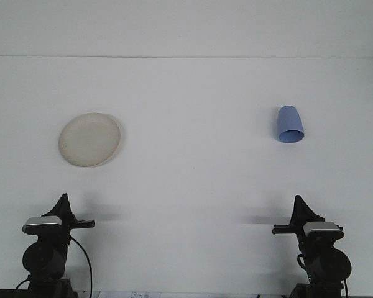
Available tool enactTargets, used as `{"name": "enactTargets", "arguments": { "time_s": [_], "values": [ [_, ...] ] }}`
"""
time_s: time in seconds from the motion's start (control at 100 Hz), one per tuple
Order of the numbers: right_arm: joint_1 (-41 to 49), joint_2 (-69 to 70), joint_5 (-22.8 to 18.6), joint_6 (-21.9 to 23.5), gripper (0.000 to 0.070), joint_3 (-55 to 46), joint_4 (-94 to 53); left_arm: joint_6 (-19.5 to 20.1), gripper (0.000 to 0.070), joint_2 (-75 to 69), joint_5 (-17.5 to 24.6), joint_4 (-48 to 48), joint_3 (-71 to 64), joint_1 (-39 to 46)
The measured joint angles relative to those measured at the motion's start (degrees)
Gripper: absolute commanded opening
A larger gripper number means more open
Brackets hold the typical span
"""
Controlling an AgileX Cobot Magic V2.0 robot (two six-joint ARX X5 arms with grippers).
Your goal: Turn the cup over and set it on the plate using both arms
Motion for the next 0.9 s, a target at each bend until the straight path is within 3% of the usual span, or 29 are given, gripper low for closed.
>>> {"name": "enactTargets", "arguments": {
  "time_s": [0.13,0.2,0.35,0.4,0.49,0.54,0.66,0.78,0.9],
  "values": [
    [0.0,0.0,0.46,5.64,0.0002,0.46,3.48,0.0,0.0013,0.02,0.0,0.0,0.0,0.0],
    [0.0,0.61,2.75,8.46,0.0002,3.41,2.64,0.0,0.0014,0.02,0.0,0.0,0.0,0.0],
    [0.0,7.34,7.91,8.24,0.0028,17.14,0.55,0.0,0.0013,0.02,0.0,0.0,0.0,0.0],
    [0.0,10.8,8.07,6.49,0.0142,22.16,-0.9,0.0,0.0014,0.02,0.0,0.0,0.0,0.0],
    [0.0,17.92,8.24,2.25,0.0449,30.14,-4.55,0.0,0.0013,0.02,0.0,0.0,0.0,0.0],
    [0.0,21.68,9.01,0.31,0.0539,33.51,-6.45,0.0,0.0014,0.02,0.0,0.0,0.0,0.0],
    [-0.02,29.48,9.9,-3.23,0.0547,38.36,-8.68,0.0,0.0014,0.02,0.0,0.0,0.0,0.0],
    [-0.22,36.22,12.5,-6.73,0.0547,38.77,-8.87,0.0,0.0013,0.02,0.0,0.0,0.0,0.0],
    [-0.28,44.52,12.61,-9.88,0.0546,38.75,-6.45,0.0,0.0013,0.02,0.0,0.0,0.0,0.0]
  ]
}}
